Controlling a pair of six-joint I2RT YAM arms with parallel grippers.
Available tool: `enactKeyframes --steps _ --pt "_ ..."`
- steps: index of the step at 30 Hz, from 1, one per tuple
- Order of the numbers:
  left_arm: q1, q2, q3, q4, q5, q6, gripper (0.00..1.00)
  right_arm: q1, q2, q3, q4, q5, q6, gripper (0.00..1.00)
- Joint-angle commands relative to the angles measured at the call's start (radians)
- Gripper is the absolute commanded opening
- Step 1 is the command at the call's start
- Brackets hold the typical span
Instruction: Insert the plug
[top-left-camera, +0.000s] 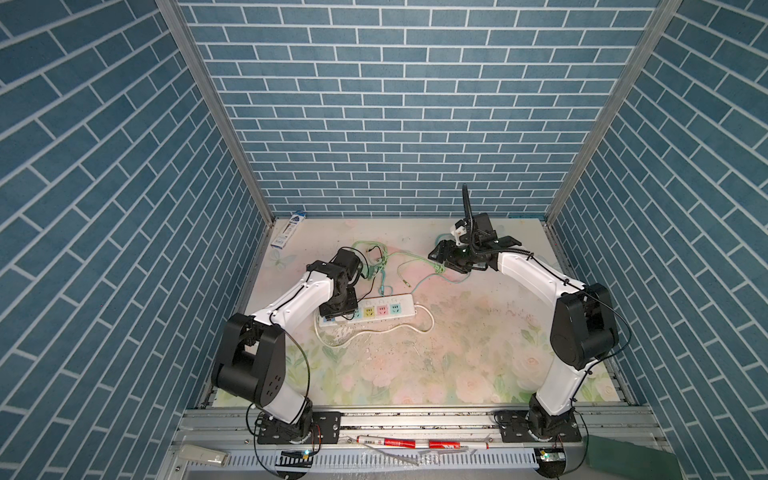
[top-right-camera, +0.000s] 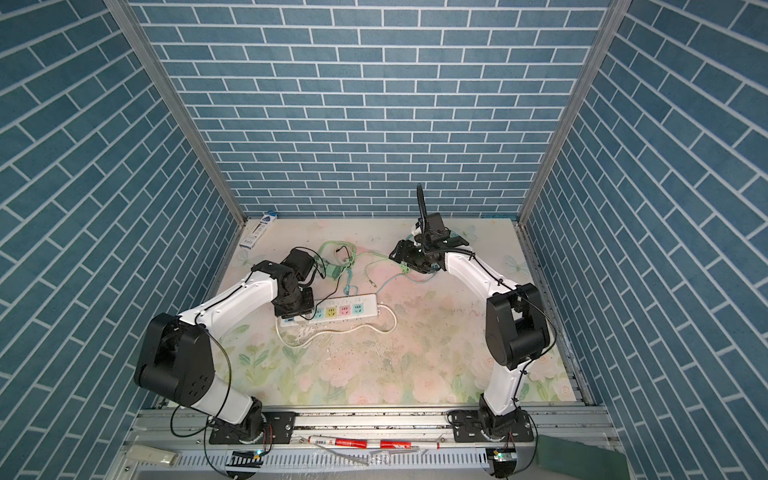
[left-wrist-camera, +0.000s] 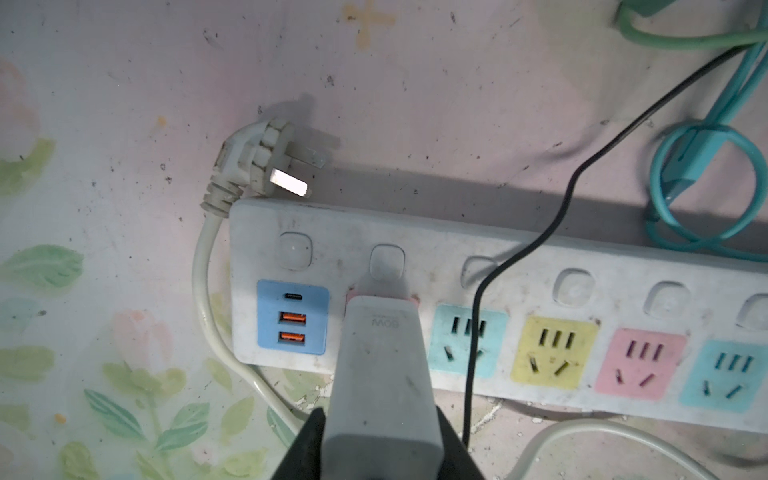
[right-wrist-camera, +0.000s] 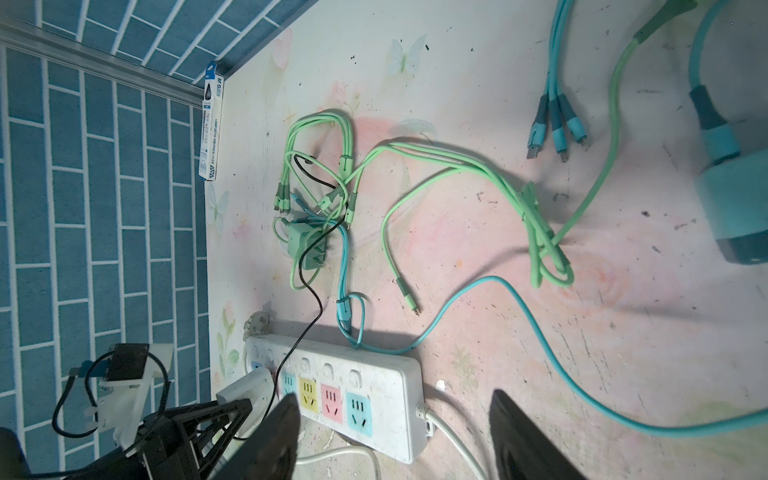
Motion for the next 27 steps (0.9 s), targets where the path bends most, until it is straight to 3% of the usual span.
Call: enactKeyframes --steps 1,15,21,27 --pt "-0.005 0.028 0.027 -0.015 -0.003 0.002 0.37 -0.009 -0.009 -0.014 0.003 -0.012 -0.032 0.71" --pt "0.043 0.123 0.064 -0.019 0.044 0.062 0.24 -0.028 0.005 -0.018 0.012 -0.025 -0.027 0.71" --pt "0.105 0.150 0.050 0.012 0.114 0.116 0.22 -0.027 0.002 -0.022 0.012 -0.022 -0.024 0.71" --pt "0.106 0.216 0.112 -0.022 0.121 0.160 0.22 -0.029 -0.011 -0.035 0.019 -0.006 -0.018 0.71"
